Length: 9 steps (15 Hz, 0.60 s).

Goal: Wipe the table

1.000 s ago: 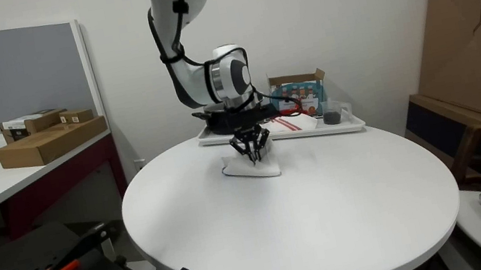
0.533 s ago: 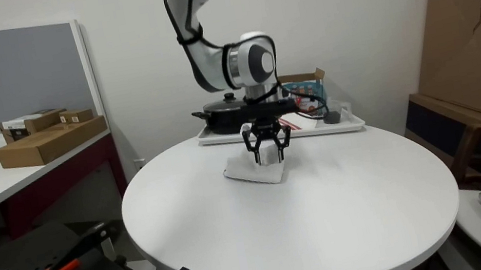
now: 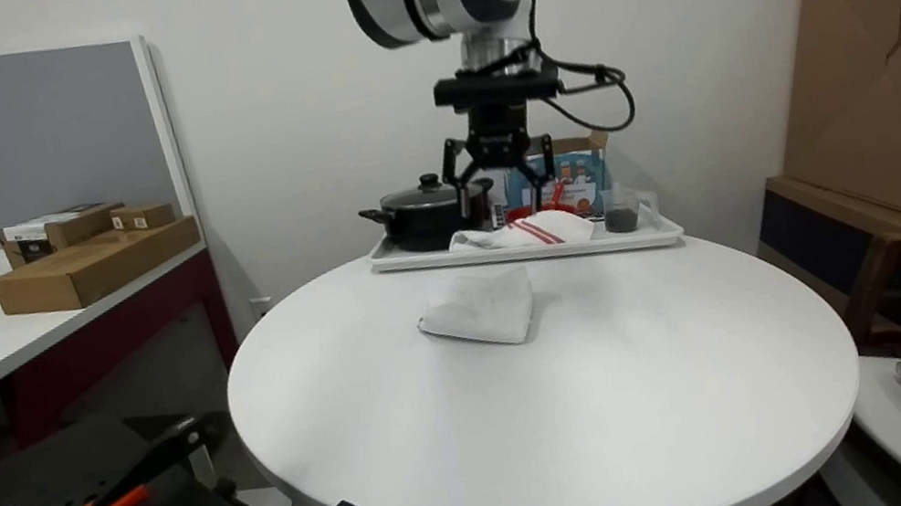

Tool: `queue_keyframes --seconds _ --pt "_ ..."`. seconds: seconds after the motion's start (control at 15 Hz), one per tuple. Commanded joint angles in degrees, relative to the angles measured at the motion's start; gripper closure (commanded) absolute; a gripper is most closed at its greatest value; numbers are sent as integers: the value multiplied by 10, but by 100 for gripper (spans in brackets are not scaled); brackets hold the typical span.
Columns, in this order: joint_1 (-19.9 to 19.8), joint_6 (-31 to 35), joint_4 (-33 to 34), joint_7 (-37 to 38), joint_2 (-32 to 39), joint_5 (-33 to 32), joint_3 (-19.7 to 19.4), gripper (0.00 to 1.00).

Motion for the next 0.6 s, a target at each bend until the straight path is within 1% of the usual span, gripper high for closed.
queue_keyframes --seconds 0.0,0.07,0.2,0.53 --pt "15 7 -100 -7 -116 16 3 0" --pt "18 -2 -40 -3 -54 8 -7 0" --pt "24 -2 -52 -3 -74 8 -8 0" --pt "22 -1 -47 -2 -56 7 -12 0"
